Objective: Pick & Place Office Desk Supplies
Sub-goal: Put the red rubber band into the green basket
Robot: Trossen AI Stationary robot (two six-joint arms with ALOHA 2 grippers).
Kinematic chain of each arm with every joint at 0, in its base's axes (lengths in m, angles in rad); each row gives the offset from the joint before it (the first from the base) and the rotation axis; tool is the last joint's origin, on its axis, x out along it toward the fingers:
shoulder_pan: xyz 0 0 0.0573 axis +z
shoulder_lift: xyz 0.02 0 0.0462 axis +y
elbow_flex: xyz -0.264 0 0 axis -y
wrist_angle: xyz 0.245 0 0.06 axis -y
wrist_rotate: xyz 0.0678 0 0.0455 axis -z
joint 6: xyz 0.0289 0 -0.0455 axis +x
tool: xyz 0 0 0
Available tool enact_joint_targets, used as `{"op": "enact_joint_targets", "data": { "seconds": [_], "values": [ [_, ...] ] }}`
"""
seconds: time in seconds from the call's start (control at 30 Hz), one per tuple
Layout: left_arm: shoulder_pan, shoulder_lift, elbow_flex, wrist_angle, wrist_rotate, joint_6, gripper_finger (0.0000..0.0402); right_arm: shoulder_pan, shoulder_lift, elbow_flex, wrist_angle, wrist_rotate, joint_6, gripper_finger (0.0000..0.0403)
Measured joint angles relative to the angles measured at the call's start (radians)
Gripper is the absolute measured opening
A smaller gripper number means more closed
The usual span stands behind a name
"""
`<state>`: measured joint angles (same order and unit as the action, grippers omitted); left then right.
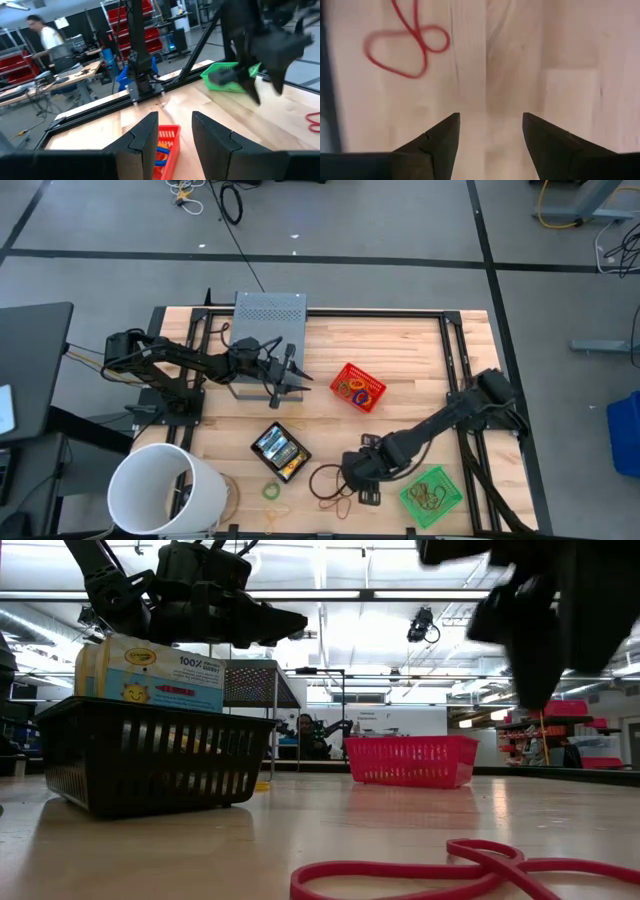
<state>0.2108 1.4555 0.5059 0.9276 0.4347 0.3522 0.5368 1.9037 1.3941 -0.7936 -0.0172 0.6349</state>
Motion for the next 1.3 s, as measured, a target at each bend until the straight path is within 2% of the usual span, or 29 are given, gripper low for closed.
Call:
{"op": "enact_joint_targets", "data": {
  "seconds": [0.27, 0.57, 0.73, 1.03, 1.17, 1.3],
  "values": [
    [0.000, 0.000, 0.000, -0.008, 0.068, 0.005, 0.0127, -0.050, 0.121, -0.002, 0.083, 0.020, -0.337, 0.0222],
    [-0.002, 0.000, 0.000, -0.023, 0.204, 0.008, 0.0127, -0.086, 0.135, 0.000, 0.238, 0.024, -0.543, 0.0222],
    [-0.001, 0.000, 0.000, -0.034, 0.220, 0.008, 0.0127, -0.071, 0.161, 0.001, 0.316, 0.013, -0.640, 0.0222],
    [-0.001, 0.000, 0.000, -0.052, 0.222, 0.017, 0.0127, -0.044, 0.176, -0.001, 0.404, -0.066, -0.649, 0.0222],
    [-0.001, 0.000, 0.000, -0.061, 0.221, 0.016, 0.0127, -0.014, 0.183, 0.000, 0.484, -0.099, -0.600, 0.0222],
    [-0.002, 0.000, 0.000, -0.065, 0.221, 0.015, 0.0127, 0.006, 0.205, 0.000, 0.491, -0.105, -0.570, 0.0222]
  ]
}}
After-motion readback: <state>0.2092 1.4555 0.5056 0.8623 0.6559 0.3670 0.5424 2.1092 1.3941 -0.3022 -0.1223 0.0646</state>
